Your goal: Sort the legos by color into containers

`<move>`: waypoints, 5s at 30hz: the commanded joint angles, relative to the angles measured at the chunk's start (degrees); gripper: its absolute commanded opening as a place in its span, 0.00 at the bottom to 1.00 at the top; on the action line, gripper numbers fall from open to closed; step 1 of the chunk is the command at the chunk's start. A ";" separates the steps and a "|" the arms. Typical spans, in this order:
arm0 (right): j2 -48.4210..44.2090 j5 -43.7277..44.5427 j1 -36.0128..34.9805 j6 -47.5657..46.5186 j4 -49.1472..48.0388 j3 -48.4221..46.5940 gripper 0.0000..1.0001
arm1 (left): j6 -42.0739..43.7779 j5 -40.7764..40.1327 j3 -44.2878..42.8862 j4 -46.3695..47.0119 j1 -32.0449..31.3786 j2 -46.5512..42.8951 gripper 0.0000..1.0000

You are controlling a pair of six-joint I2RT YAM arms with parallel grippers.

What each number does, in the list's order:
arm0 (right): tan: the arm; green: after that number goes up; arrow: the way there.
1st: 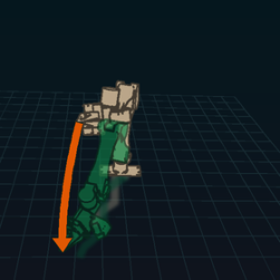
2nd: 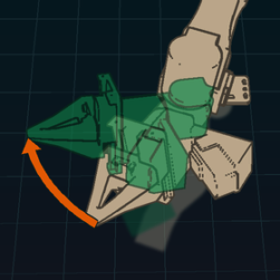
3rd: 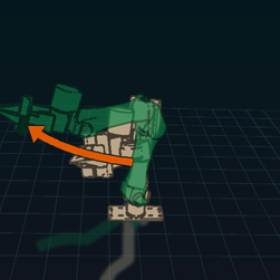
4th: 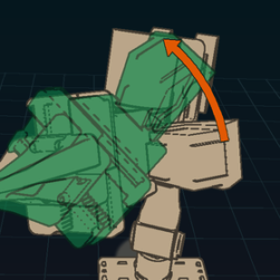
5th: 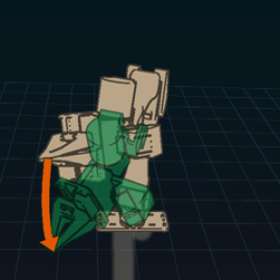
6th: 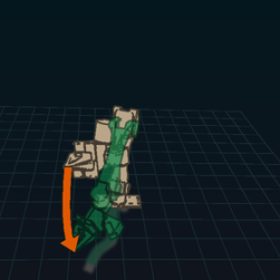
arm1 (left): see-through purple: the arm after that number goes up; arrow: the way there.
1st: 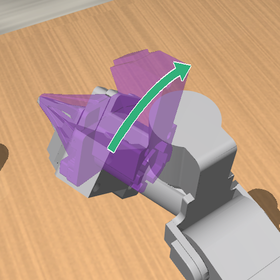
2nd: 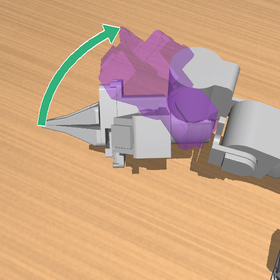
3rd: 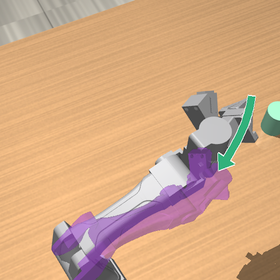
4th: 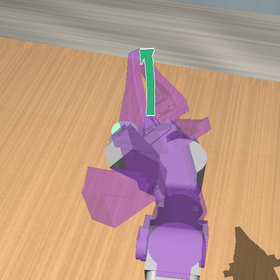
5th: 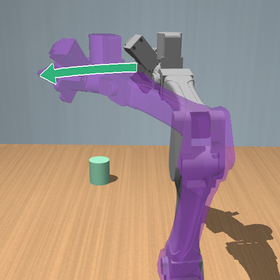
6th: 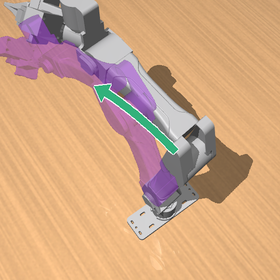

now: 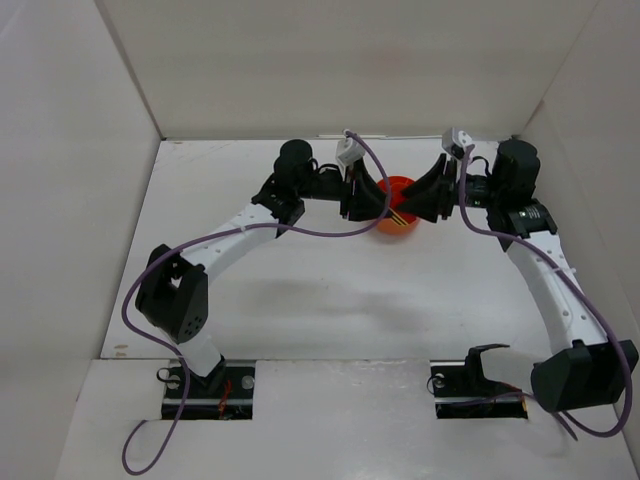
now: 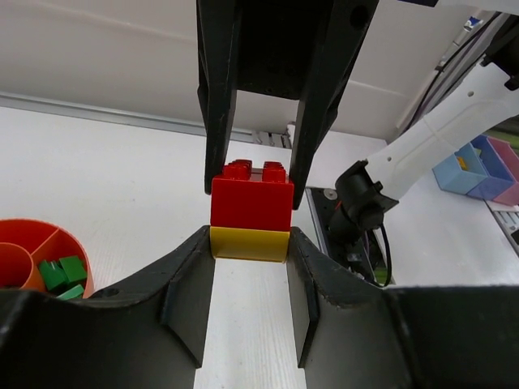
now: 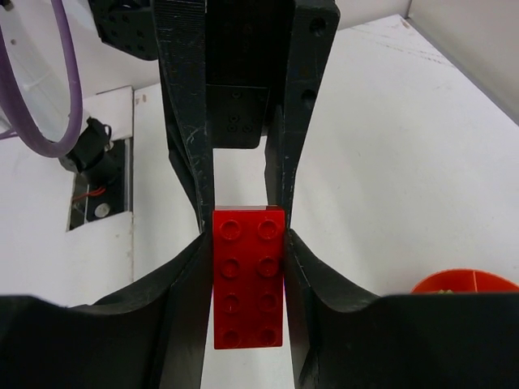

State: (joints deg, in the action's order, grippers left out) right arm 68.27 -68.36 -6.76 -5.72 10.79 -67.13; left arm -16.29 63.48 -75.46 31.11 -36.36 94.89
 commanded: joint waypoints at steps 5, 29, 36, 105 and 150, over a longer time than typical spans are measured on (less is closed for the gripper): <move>-3.85 5.51 5.44 1.76 -2.96 -2.92 0.00 | -2.16 1.73 3.74 1.76 2.52 -1.02 0.00; -10.70 37.67 9.58 -1.13 8.19 -0.45 0.00 | 7.15 -35.00 -30.51 -30.31 4.02 17.59 0.00; -11.23 46.47 9.58 -2.55 10.31 0.07 0.00 | 6.54 -43.36 -46.87 -38.94 4.02 29.64 0.00; -11.22 47.79 9.58 -4.83 12.68 1.74 0.02 | -1.55 -49.60 -47.32 -44.38 -0.38 33.96 0.39; 6.76 46.91 2.38 -1.32 -2.43 0.44 0.02 | 0.74 -60.06 -20.18 -40.00 7.36 -1.72 1.00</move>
State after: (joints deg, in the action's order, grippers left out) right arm 70.78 -23.83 -1.87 -7.73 13.89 -63.55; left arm -14.96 5.87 -98.52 -11.77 -29.23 97.45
